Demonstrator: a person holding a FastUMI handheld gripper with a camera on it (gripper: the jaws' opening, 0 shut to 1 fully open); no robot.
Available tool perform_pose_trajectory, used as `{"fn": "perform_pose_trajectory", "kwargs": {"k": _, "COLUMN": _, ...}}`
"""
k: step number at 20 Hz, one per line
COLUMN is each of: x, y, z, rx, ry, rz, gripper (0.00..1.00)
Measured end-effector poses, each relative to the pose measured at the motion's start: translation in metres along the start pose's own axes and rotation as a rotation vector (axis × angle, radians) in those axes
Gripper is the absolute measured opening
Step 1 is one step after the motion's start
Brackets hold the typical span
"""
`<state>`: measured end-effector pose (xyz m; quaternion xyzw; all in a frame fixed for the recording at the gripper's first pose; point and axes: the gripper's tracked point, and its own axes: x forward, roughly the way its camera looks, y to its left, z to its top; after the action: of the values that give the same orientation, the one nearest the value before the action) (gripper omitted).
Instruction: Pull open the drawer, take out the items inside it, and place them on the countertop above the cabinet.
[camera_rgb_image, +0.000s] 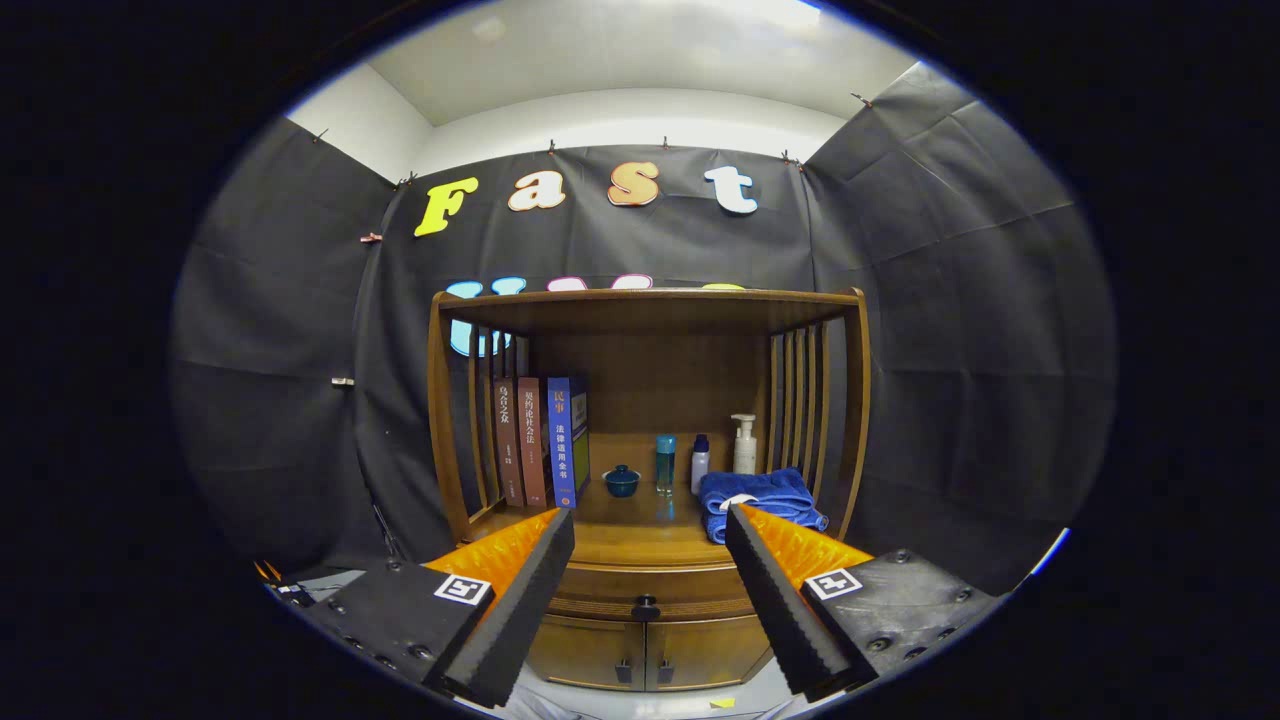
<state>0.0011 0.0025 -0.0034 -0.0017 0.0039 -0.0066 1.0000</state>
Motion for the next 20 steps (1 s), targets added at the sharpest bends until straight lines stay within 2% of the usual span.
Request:
{"fn": "perform_pose_trajectory", "kwargs": {"k": 10, "x": 0.003, "y": 0.001, "z": -0.009, "rx": -0.017, "ry": 0.017, "rz": -0.005, "gripper": 0.98}}
{"fn": "perform_pose_trajectory", "kwargs": {"k": 20, "x": 0.033, "y": 0.012, "z": -0.074, "rx": -0.015, "ry": 0.081, "rz": 0.006, "gripper": 0.99}}
